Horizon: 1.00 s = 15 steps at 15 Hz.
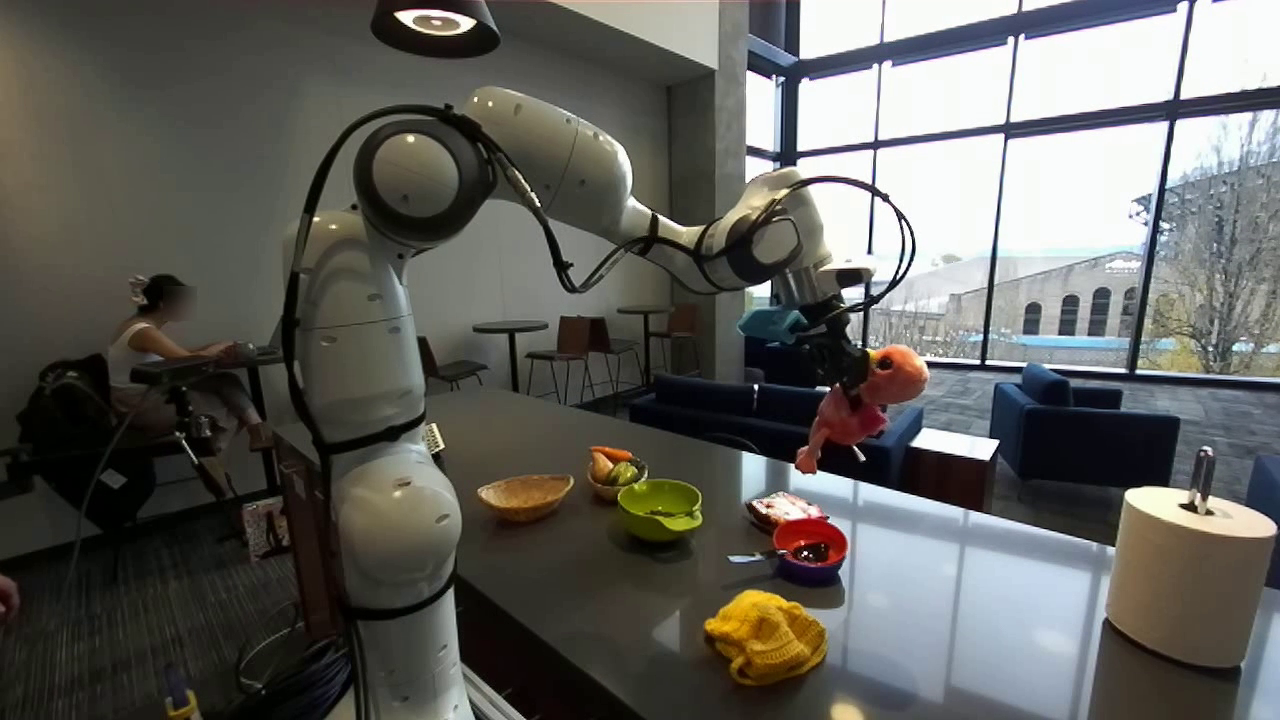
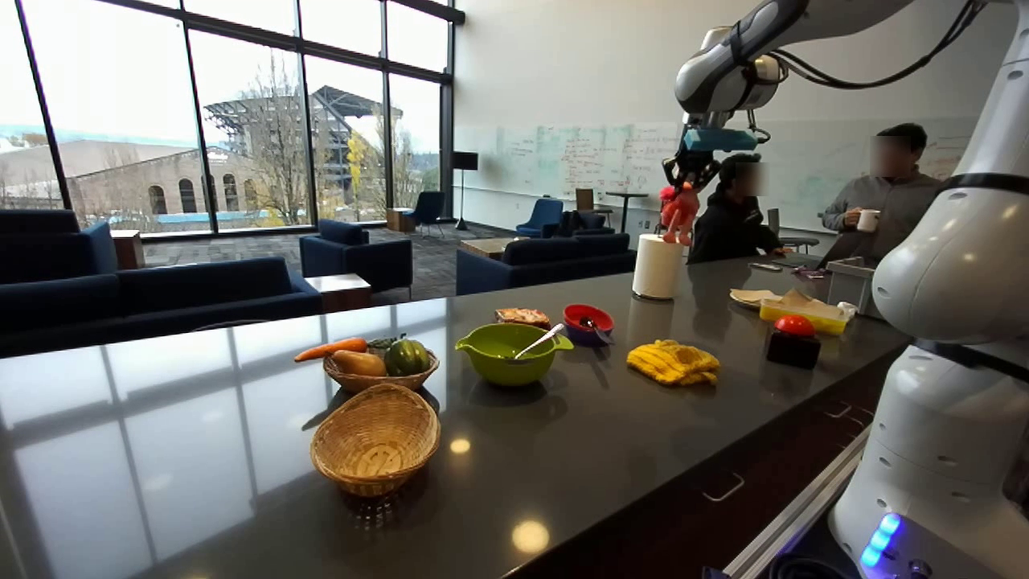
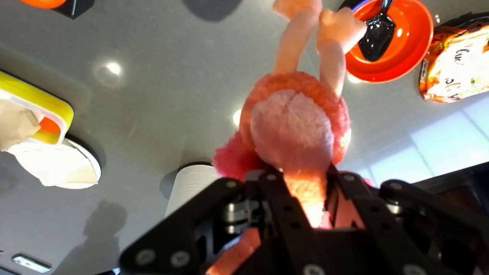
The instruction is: Take the pink plush toy out of the woven basket
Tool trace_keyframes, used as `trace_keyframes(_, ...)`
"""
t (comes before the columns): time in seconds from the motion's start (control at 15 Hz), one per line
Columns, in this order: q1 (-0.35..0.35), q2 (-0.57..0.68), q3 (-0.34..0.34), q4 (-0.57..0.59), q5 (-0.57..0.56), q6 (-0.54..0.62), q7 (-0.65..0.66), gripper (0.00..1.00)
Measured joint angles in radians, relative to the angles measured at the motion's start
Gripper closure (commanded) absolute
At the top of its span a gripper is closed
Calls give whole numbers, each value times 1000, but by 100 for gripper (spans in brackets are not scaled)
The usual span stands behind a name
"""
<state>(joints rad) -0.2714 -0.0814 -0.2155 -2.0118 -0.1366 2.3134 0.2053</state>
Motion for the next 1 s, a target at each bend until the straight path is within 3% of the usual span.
trace_keyframes(0.33,1,30,0,-3,-1,43,0,94)
trace_keyframes(1.0,-4,246,-36,60,5,249,-68,94)
